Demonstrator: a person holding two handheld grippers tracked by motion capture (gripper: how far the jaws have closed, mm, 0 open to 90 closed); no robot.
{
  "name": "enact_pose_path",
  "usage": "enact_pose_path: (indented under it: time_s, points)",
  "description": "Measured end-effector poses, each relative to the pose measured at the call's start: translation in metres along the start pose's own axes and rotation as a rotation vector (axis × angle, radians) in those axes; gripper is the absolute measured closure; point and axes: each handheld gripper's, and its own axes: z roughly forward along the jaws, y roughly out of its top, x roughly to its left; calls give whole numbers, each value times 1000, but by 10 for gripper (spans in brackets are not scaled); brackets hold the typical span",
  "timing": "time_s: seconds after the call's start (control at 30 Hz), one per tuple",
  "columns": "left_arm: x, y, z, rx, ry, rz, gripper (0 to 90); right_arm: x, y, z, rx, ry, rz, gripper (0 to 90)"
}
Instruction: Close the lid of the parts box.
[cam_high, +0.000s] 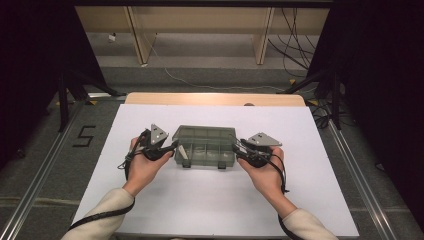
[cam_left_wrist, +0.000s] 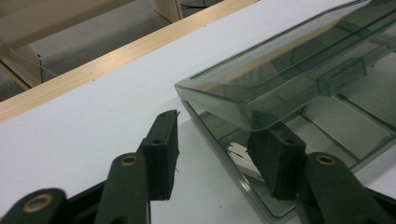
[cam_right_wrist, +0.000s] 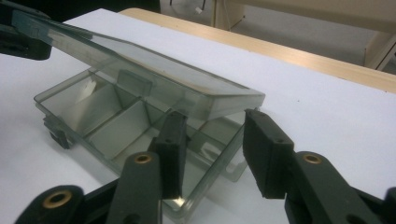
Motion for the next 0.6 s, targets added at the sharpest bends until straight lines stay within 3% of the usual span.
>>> enact_pose_path:
  time_s: [0.23, 0.27, 0.33, 0.37, 0.43, 0.47, 0.5, 0.57, 0.6]
  points:
    - [-1, -2, -1, 21, -2, 4, 467, -1, -2, 0, 32, 32, 6, 511]
    - [0, -2, -2, 37, 2, 25, 459, -1, -2, 0, 36, 37, 11, 500]
    - [0, -3, -2, 42, 9, 27, 441, 0, -3, 1, 31, 40, 8, 477]
    - [2, -2, -5, 76, 1, 67, 430, 0, -4, 0, 38, 44, 7, 467]
    - [2, -3, -5, 71, 3, 62, 411, 0, -4, -1, 47, 50, 0, 446]
    - [-1, -4, -4, 52, 11, 17, 406, 0, -4, -1, 49, 50, -1, 440]
    - [2, -4, -6, 78, 3, 56, 401, 1, -5, -2, 56, 55, 15, 431]
    - [0, -5, -6, 72, 16, 38, 387, 1, -6, -1, 42, 52, -2, 416]
    - [2, -6, -8, 95, -3, 71, 383, 1, -7, -2, 48, 55, -4, 410]
